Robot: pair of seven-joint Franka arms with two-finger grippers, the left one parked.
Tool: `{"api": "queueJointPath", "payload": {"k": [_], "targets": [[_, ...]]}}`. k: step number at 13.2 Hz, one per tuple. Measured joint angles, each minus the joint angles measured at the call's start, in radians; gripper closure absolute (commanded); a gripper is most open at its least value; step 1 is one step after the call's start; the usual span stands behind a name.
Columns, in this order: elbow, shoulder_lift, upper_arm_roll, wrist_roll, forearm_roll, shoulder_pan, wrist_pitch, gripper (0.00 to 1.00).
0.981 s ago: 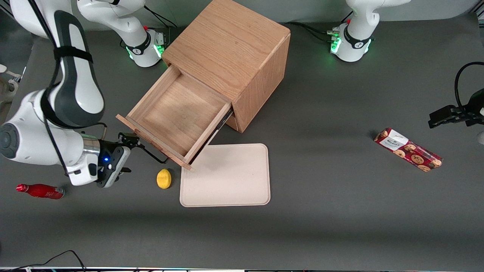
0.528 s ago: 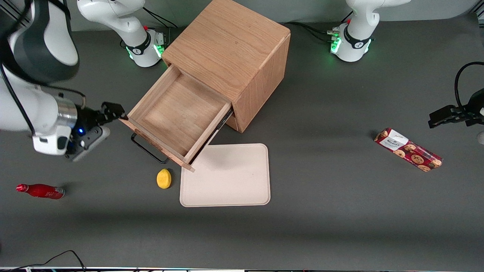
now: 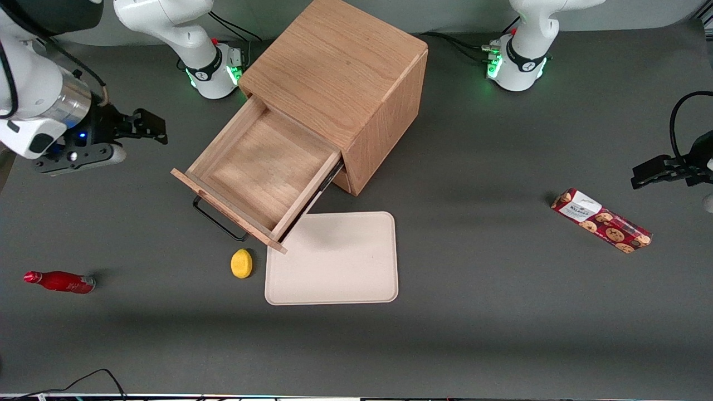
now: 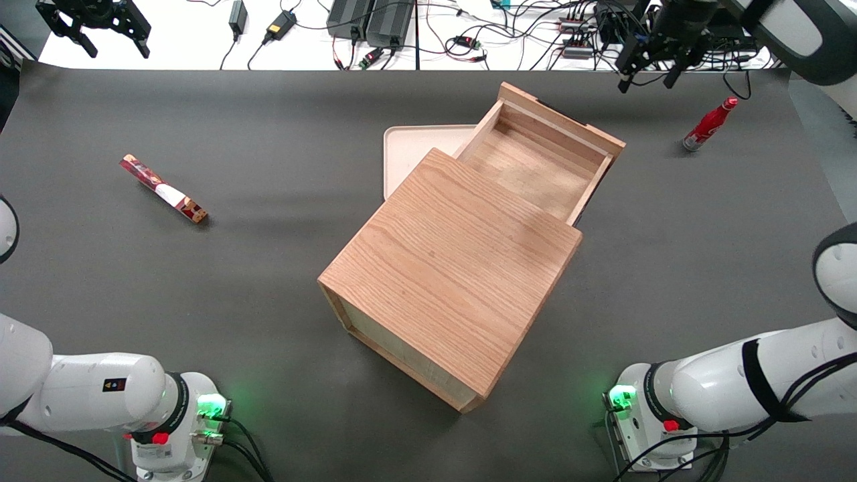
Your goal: Open upper drawer
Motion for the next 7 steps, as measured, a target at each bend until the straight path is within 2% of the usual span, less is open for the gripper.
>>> {"api": "queueJointPath", "payload": {"k": [3, 7], "targets": [[-0.092, -0.012, -0.007, 0.000, -0.042, -0.092, 0.094, 0.00], [-0.077, 0.011, -0.009, -0.001, -0.066, -0.180, 0.116, 0.00]]}}
